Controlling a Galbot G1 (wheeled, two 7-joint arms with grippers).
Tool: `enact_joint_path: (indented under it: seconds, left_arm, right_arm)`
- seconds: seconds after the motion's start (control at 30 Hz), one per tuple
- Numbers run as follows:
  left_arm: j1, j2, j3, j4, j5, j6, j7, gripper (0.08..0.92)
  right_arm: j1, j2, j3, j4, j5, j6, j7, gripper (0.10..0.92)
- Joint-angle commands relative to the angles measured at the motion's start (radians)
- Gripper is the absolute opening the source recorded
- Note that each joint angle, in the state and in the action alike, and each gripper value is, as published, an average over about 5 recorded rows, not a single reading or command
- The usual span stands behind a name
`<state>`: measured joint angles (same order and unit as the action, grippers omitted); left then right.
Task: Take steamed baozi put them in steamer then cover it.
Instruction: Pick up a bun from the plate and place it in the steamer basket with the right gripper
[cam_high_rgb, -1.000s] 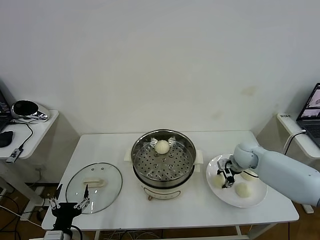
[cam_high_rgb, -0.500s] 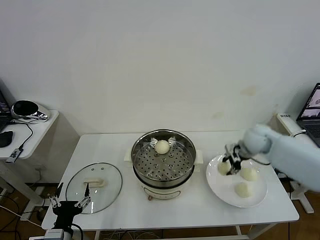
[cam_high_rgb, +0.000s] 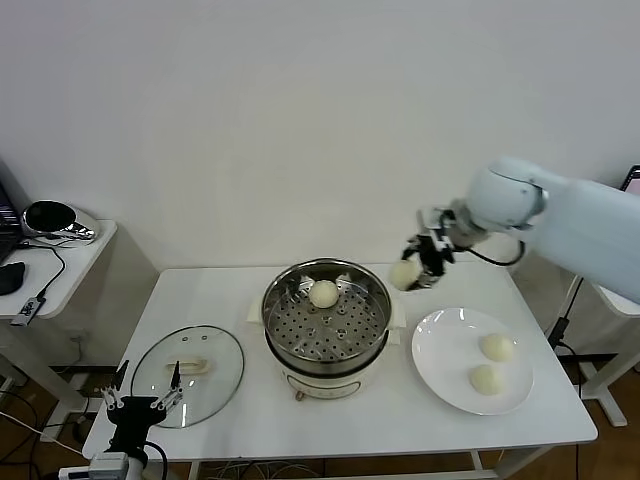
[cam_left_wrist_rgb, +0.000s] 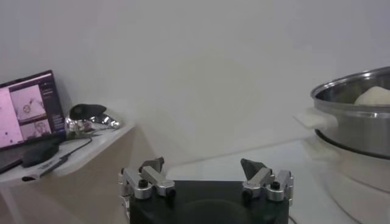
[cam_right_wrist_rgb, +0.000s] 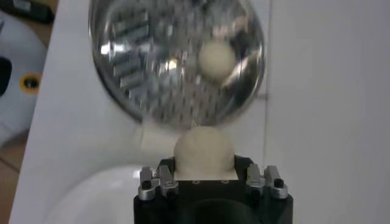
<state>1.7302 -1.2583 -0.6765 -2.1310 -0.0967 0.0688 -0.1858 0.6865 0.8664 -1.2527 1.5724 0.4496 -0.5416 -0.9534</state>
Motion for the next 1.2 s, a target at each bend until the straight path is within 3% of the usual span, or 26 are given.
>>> enact_joint_path:
  seconds: [0.03,0.3,1.03,1.2]
  left_arm:
    - [-0.001,-0.003,-0.009,-0.005,-0.003,-0.001,0.0,0.823]
    - [0.005,-0.01,-0.019,-0.005,-0.01,-0.006,-0.003,0.823]
    - [-0.001,-0.014,-0.011,-0.002,-0.015,-0.01,-0.005,0.823]
    - [-0.002,-0.016,-0.009,0.001,-0.015,-0.01,-0.005,0.823]
  right_arm:
    - [0.036,0.304,-0.071,-0.091,0.163,-0.094,0.084,0.602]
    - [-0.079,0.463,-0.081,-0.271,0.138,-0.116,0.09,0.602]
    - [-0.246,0.579,-0.057,-0.436,0.076,-0.165,0.108,0.603]
    - [-0.227,0.552,-0.056,-0.403,0.077,-0.181,0.103,0.684]
